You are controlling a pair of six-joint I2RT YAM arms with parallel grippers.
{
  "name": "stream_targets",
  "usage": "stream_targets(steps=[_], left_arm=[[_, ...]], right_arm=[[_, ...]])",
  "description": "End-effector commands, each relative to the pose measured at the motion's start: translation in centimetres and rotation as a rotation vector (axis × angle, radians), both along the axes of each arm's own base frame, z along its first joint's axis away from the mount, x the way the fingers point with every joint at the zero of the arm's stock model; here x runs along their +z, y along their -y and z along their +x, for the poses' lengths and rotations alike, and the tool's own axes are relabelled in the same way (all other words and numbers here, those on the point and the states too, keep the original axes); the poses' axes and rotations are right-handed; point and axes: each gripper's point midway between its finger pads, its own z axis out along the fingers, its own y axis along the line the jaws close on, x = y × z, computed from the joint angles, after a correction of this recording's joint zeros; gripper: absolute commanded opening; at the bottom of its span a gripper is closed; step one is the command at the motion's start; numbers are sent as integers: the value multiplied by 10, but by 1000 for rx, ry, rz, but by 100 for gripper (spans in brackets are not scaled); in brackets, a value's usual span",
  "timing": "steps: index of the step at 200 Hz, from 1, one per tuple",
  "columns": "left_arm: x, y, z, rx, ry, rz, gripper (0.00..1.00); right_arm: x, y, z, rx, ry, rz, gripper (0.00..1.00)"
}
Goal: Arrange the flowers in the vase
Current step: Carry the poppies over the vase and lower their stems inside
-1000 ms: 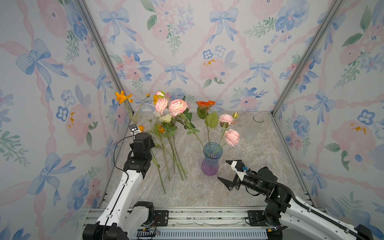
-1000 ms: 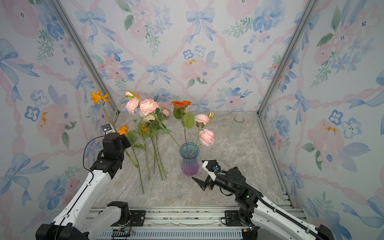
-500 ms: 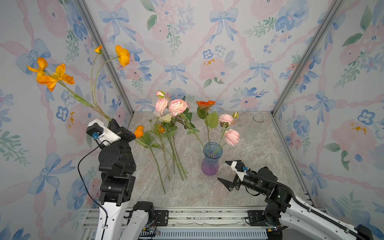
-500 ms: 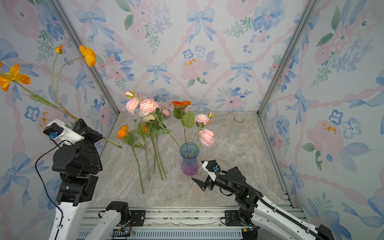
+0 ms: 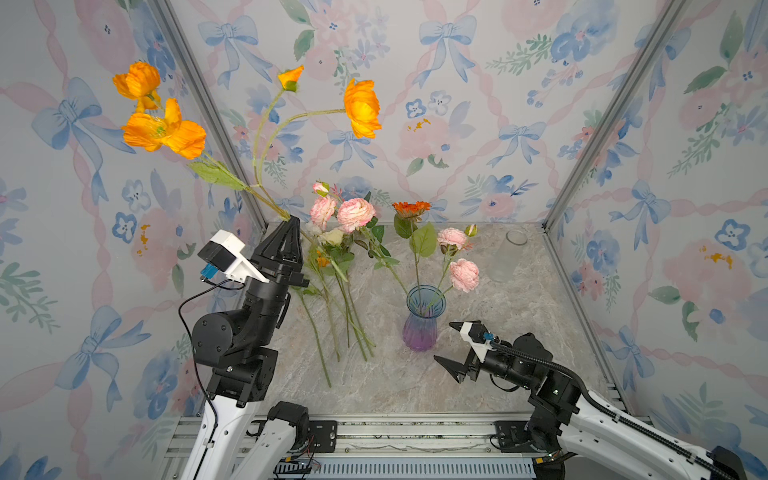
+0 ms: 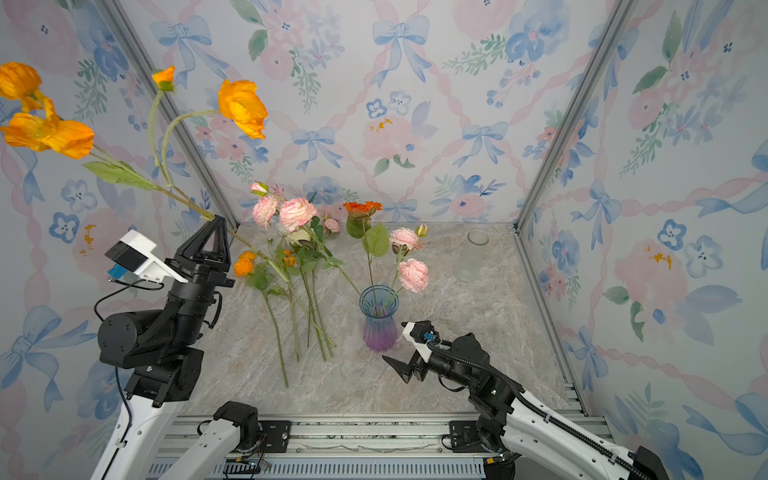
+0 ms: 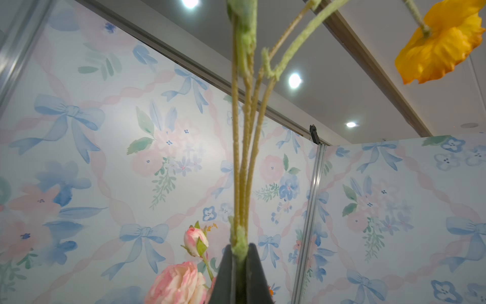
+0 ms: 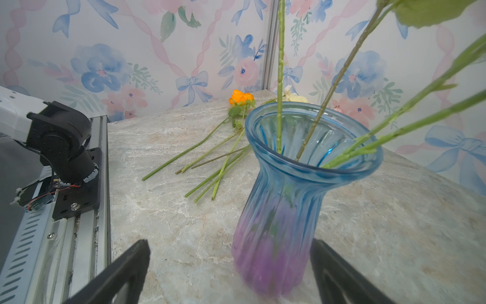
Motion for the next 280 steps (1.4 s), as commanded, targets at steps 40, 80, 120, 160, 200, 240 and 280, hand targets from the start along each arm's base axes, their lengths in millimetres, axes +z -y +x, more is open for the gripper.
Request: stream_targets(steps=[40, 80, 120, 160, 200, 240, 280], left_arm=[[3, 92, -23, -166, 138, 76, 0], [-19, 153, -14, -193, 87, 153, 0], [-54, 192, -9, -182, 86, 201, 0], [-78, 209, 4, -157, 72, 240, 0], [-100, 215, 12, -130, 56, 268, 0], [-109, 218, 16, -106, 61, 281, 0], [-122, 228, 21, -107, 49, 315, 0]], right_arm=[[-1, 2, 3, -13, -1, 11, 97], [-3, 4, 5, -24, -3, 10, 97], [-3, 6, 6, -33, -4, 14, 97], [-1, 7, 6, -33, -6, 25, 97], [1, 8, 6, -35, -4, 34, 97], [0, 8, 7, -32, -8, 32, 97], [-1, 7, 7, -27, -11, 26, 97]])
